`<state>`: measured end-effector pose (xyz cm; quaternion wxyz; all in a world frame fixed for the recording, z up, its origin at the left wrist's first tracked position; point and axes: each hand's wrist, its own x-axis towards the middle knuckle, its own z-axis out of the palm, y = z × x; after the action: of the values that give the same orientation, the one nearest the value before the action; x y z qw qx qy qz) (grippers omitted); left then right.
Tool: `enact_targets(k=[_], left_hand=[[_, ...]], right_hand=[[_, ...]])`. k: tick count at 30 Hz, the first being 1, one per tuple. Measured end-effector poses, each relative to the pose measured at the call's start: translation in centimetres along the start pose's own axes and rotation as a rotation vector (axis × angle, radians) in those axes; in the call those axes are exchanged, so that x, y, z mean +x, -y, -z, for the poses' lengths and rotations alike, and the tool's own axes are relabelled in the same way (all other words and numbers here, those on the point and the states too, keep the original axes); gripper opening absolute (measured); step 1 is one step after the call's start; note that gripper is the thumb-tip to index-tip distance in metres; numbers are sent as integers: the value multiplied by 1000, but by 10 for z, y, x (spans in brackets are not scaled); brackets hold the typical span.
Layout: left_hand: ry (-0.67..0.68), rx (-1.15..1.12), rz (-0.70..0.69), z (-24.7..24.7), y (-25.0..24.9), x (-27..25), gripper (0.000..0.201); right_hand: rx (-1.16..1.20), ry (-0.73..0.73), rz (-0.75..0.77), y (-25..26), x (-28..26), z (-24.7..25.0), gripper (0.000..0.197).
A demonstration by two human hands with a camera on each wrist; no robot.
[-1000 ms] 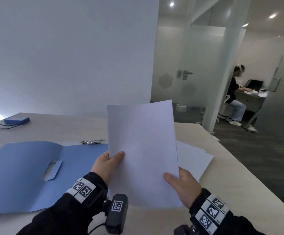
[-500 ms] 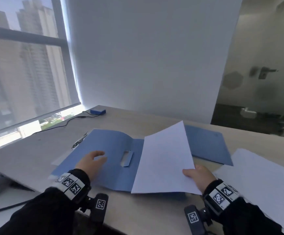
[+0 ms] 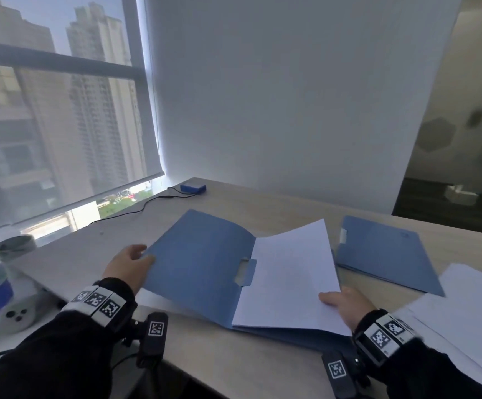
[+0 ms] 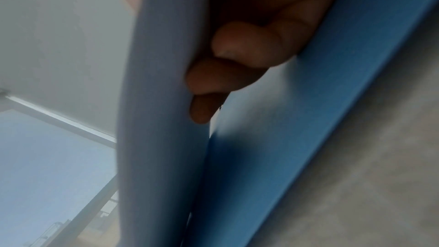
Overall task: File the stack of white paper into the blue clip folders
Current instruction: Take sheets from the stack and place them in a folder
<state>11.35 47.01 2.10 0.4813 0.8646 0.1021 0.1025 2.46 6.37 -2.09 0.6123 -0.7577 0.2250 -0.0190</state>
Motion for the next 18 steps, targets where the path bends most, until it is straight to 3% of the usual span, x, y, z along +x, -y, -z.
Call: enact_targets(k=[2,5,7,9,11,14,18], left_hand=[[-66,-205,-74,11,-21,-8,36],[-27,-504,-117,20,-61,-28,25],[84,-669,-84,18,-84,-41,22],[271,-739,-17,5,-96,-47,38],[454,-702,60,-18,-101,-53,51],[646,-489,132,-63,-93,-61,37],[658,-234,198,-114,-77,-70,25]], right_hand=[[12,6,-9,0,-1,-2,12],[61,5,-22,-3,0,-3,6],[79,9,-27,-4,-1,-4,5],[69,20,-18,-1,-4,-4,5],[18,29,-8,2,-9,-3,6],[-16,22,-6,6,-13,-3,10],[-41,35,-22,7,-16,-1,19]])
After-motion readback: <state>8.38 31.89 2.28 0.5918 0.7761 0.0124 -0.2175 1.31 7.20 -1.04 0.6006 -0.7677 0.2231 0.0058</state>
